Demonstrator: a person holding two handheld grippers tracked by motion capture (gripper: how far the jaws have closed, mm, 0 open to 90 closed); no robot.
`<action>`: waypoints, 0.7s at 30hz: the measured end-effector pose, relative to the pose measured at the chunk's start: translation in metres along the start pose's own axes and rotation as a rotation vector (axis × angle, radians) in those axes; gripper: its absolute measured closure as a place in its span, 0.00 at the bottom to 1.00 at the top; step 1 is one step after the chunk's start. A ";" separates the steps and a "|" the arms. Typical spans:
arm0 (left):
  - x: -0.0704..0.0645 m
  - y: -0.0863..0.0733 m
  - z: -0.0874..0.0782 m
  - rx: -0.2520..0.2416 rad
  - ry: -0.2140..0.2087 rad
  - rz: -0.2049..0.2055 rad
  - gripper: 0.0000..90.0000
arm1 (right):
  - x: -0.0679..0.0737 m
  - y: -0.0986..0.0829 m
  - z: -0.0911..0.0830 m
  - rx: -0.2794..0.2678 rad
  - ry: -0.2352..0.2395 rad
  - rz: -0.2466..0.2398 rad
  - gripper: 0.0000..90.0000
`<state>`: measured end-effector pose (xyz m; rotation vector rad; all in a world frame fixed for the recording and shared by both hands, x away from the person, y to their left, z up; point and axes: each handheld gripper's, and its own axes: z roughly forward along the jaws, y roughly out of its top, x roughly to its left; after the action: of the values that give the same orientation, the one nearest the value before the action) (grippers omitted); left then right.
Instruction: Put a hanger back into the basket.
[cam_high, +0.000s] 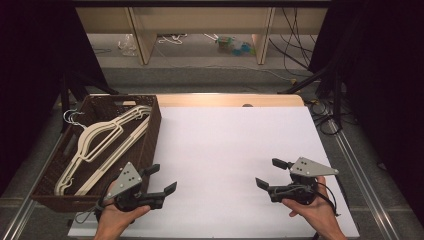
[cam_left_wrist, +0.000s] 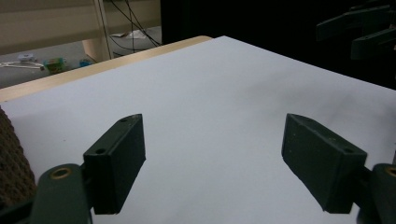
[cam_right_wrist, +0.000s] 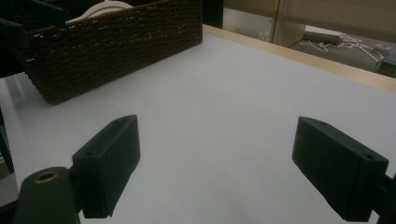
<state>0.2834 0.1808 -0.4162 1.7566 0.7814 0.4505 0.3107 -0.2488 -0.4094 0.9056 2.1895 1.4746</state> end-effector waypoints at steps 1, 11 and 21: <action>-0.001 -0.001 0.000 0.005 0.004 0.005 0.23 | 0.001 -0.001 -0.002 0.011 -0.011 -0.007 0.18; -0.007 -0.010 -0.003 0.011 0.009 0.042 0.23 | 0.011 -0.010 -0.009 -0.010 -0.016 0.011 0.18; -0.005 -0.011 -0.003 0.006 0.012 0.022 0.23 | 0.022 -0.020 -0.015 -0.013 -0.003 0.024 0.18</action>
<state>0.2751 0.1811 -0.4254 1.7714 0.7728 0.4743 0.2793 -0.2492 -0.4203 0.9317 2.1717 1.4963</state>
